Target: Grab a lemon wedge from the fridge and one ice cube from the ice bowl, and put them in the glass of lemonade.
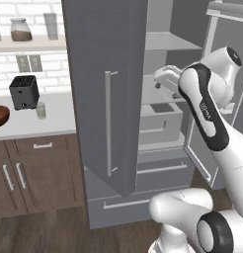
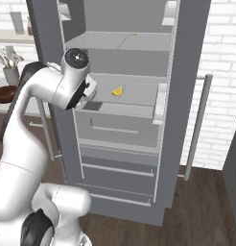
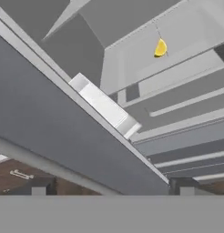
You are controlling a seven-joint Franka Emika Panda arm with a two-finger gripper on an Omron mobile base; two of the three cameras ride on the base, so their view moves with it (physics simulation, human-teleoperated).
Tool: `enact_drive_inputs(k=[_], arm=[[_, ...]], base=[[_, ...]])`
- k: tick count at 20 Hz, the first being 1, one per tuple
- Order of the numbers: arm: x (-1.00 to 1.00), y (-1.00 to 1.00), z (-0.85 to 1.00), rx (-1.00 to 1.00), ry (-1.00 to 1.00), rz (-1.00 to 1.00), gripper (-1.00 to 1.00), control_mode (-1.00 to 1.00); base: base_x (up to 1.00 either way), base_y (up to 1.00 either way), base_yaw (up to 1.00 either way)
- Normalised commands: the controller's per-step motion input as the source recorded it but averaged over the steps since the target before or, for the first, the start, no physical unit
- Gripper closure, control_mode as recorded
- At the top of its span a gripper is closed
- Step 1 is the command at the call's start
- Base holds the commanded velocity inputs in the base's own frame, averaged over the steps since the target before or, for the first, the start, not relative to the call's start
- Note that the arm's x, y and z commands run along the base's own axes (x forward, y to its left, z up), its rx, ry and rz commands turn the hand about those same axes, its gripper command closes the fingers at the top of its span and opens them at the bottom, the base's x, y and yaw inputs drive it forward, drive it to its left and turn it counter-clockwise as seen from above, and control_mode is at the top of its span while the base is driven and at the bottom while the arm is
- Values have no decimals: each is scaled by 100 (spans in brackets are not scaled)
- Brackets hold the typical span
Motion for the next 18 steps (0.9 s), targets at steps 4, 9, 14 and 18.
enact_drive_inputs(k=[4,9,14,18], arm=[[0,0,-18,11,9,7,-100,-100],[3,0,-17,14,4,5,-100,-100],[9,0,-22,12,0,1,-100,-100],[19,1,-15,12,0,0,-100,-100]], base=[[0,0,0],[0,0,0],[0,0,0],[0,0,0]])
